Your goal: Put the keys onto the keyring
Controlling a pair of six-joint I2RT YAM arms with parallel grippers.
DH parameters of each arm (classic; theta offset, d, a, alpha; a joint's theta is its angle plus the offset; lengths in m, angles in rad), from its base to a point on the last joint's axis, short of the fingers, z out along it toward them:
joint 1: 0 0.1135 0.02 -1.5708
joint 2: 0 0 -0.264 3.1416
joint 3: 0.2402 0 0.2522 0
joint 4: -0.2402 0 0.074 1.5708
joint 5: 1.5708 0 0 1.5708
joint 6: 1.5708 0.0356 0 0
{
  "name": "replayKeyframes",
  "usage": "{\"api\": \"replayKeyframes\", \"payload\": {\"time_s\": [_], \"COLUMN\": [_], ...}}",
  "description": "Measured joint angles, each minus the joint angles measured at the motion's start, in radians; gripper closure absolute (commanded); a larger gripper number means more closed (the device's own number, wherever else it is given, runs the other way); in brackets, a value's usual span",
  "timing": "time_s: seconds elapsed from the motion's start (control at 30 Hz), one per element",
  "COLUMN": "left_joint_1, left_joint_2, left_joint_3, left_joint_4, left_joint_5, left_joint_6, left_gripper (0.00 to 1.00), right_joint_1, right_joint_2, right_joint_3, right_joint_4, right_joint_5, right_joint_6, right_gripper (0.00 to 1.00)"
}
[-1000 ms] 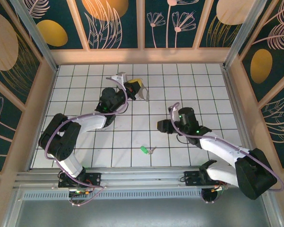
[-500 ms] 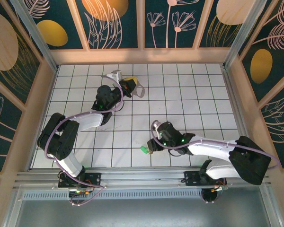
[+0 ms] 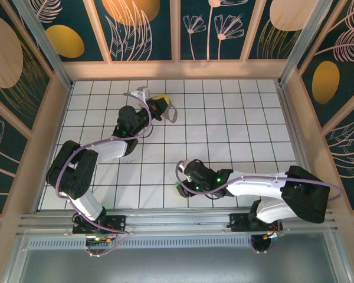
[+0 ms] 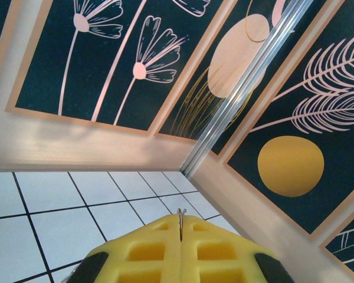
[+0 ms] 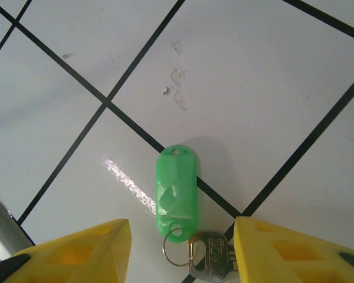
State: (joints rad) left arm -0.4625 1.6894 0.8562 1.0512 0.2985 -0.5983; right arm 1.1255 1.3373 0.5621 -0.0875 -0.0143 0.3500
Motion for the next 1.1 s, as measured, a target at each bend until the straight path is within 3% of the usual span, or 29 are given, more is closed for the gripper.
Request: {"api": "replayKeyframes", "payload": {"time_s": [0.5,0.8,0.97,1.1], "left_joint_1": [0.003,0.003,0.006,0.006], "left_joint_2": [0.000,0.000,0.000,0.000], "left_joint_3": [-0.004,-0.007,-0.019,-0.025], "left_joint_4": [0.015,0.024,0.036,0.051], "left_joint_5": [0.019,0.022,0.033,0.034], "left_joint_6": [-0.016,-0.016,-0.018,-0.026], "left_gripper": [1.00,1.00,1.00,1.00], "right_joint_1": [0.053,0.056,0.035,-0.024], "right_joint_2": [0.104,0.166,0.180,0.182], "right_joint_3": [0.061,0.117,0.130,0.148], "right_joint_4": [-0.072,-0.108,-0.112,-0.111], "right_joint_5": [0.050,0.123,0.169,0.203], "right_joint_6": [-0.016,-0.019,-0.001,0.014], "right_gripper": [0.53,0.65,0.81,0.86]}}
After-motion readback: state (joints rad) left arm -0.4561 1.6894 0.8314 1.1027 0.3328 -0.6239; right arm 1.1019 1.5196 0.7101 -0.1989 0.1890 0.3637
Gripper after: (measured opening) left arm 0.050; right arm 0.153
